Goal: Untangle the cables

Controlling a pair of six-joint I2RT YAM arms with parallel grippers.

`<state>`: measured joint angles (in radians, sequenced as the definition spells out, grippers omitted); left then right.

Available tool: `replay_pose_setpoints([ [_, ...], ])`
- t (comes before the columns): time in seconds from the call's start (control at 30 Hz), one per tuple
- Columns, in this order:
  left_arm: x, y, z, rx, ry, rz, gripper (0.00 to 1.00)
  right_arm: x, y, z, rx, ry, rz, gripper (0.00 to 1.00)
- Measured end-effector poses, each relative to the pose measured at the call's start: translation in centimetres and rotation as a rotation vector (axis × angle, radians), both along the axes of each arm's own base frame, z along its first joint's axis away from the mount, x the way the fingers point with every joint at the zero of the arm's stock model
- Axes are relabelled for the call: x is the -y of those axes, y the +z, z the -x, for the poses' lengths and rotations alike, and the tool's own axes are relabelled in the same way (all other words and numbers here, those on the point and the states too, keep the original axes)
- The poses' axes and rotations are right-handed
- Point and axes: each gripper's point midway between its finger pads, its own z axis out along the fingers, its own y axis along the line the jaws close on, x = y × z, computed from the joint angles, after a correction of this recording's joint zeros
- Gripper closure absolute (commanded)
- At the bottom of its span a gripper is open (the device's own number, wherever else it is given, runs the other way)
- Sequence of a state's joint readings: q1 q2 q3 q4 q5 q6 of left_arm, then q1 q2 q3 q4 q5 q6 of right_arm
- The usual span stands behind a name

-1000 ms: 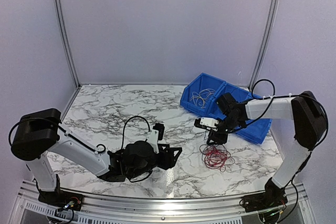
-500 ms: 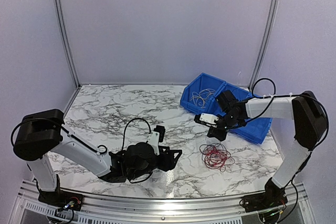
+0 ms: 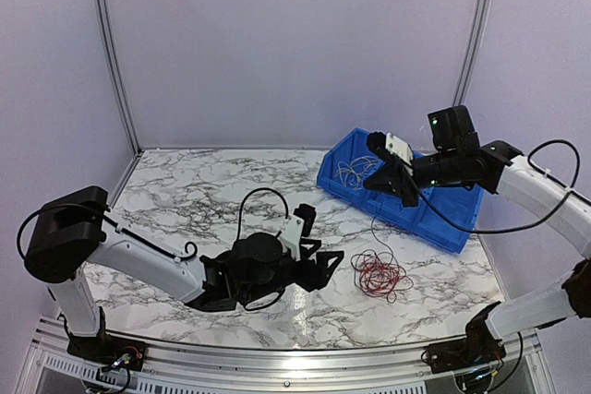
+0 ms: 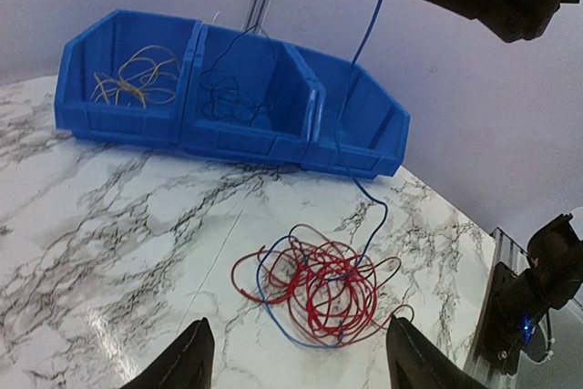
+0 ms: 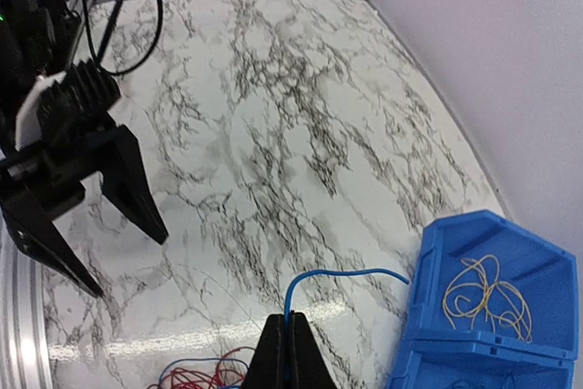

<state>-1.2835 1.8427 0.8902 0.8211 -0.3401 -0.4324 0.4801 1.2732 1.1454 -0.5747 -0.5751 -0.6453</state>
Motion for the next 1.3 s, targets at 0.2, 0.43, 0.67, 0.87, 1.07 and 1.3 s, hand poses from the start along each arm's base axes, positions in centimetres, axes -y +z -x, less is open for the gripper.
replay_pose_setpoints([
  [0.2,3.3,4.9,-0.5,0.126,-0.045,0.062,0.28,-0.8,4.9,3.0,-0.002,0.101,-0.137,1.00],
  [0.43,7.3,6.0,-1.4,0.206,-0.059,0.143,0.49,-1.1,6.6,4.8,-0.062,0.153,-0.193,1.00],
  [0.67,10.8,2.0,-2.9,0.237,-0.054,0.190,0.88,-1.4,12.4,6.1,0.012,0.219,-0.270,1.00],
  [0.87,12.1,-1.7,-3.5,0.217,-0.065,0.206,0.88,-1.2,18.8,8.0,0.117,0.289,-0.353,1.00],
  [1.07,12.9,-4.1,-4.0,0.168,-0.061,0.228,0.85,-0.5,25.7,10.4,0.219,0.343,-0.437,1.00],
  [1.3,13.5,-7.8,-3.9,0.094,-0.071,0.214,0.84,2.1,33.8,14.8,0.410,0.394,-0.530,1.00],
])
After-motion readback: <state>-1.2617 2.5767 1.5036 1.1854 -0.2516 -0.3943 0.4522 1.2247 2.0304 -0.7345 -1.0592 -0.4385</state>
